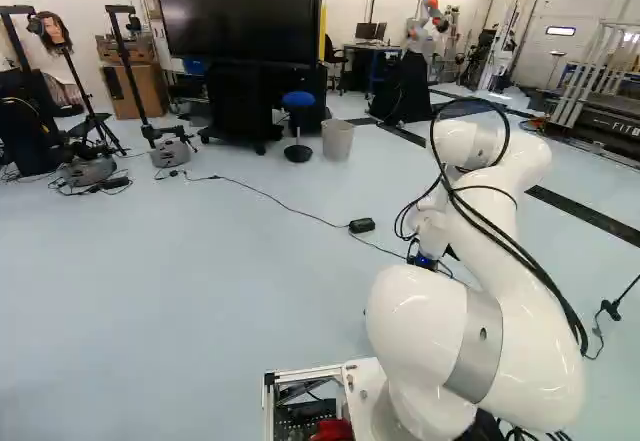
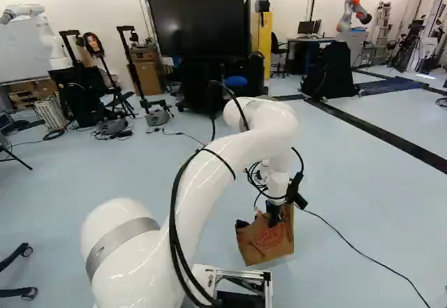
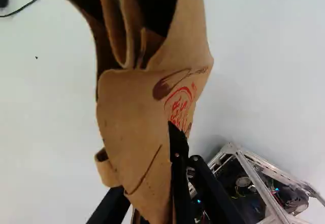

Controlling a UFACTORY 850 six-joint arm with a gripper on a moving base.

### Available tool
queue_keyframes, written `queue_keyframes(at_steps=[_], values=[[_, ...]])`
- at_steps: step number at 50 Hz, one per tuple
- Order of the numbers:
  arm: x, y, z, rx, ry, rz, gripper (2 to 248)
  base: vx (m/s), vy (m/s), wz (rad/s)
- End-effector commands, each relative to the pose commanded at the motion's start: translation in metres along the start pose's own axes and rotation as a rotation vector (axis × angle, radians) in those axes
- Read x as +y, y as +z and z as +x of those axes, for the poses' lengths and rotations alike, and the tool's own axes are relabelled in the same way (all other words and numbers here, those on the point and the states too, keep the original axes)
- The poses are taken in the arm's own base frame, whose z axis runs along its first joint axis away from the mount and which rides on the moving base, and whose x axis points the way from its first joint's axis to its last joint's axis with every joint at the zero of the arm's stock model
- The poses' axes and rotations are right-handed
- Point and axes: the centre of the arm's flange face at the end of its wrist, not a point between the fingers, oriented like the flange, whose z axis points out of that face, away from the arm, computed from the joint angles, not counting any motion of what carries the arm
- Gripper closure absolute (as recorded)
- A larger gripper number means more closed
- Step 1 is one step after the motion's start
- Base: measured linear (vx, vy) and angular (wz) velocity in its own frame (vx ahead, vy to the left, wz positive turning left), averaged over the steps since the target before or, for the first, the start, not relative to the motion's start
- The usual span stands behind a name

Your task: Pick up the grocery bag from the ground

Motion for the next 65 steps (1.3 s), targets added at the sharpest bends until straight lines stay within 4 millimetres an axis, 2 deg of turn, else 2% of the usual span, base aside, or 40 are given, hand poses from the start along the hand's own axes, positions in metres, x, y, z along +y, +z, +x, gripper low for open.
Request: queue_keyframes(at_steps=[31, 65], values=[[0.010, -0.047, -0.027, -0.016, 0.011, -0.007, 229, 0.000, 0.000, 0.000], [0.035, -0.098, -0.060, -0.033, 0.042, -0.013, 229, 0.000, 0.000, 0.000]])
